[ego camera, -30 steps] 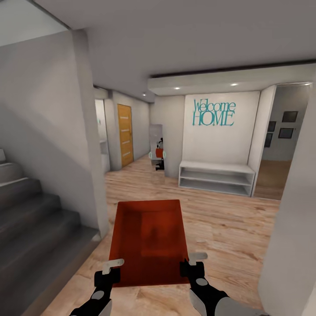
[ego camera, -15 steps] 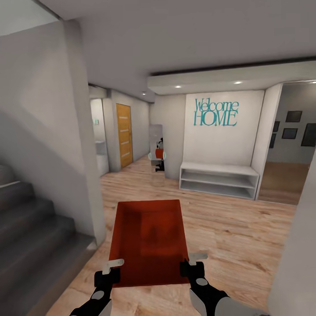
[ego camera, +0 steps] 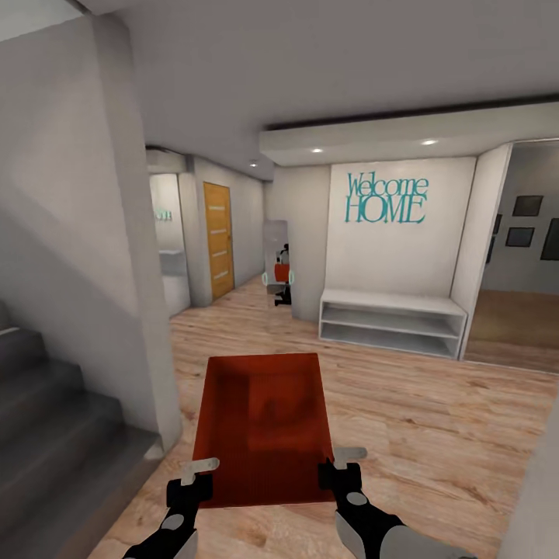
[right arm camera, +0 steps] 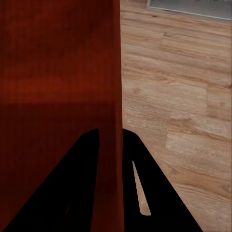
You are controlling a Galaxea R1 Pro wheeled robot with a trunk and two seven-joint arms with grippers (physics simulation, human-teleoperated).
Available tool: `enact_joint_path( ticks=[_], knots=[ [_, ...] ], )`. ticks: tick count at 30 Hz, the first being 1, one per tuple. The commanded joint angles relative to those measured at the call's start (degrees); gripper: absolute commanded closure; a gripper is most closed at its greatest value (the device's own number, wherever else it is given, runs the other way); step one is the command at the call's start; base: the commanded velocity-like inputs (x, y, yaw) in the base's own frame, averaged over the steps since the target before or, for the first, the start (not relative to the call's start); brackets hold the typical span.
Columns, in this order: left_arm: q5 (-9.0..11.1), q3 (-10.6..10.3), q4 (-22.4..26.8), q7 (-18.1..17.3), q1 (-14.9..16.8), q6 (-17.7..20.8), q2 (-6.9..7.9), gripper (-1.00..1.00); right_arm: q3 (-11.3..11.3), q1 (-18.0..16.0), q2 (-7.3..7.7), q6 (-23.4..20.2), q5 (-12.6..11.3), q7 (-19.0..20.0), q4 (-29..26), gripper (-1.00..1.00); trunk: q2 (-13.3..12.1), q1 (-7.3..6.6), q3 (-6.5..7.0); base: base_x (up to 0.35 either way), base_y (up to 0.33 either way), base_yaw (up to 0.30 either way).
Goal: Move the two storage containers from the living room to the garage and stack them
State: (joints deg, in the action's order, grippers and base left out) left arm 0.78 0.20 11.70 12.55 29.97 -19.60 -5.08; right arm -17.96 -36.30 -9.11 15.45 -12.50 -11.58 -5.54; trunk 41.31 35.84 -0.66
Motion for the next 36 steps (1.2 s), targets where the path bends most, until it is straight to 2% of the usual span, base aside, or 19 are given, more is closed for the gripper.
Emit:
enact_joint_path(
  ticks=[1,36],
  knots=[
    [-0.91,1.56,0.07,0.11,0.09,0.08,-0.24,1.00,0.91,-0.01,-0.03,-0.01,-0.25,0.20,0.01,1.00,0.06,0.05,-0.07,0.323,0.000,0.000],
    [-0.87,1.56,0.08,0.11,0.09,0.08,-0.20,1.00,0.91,0.00,-0.03,0.02,0.16,0.33,0.01,1.00,0.06,0.05,-0.07,0.323,0.000,0.000]
  ],
)
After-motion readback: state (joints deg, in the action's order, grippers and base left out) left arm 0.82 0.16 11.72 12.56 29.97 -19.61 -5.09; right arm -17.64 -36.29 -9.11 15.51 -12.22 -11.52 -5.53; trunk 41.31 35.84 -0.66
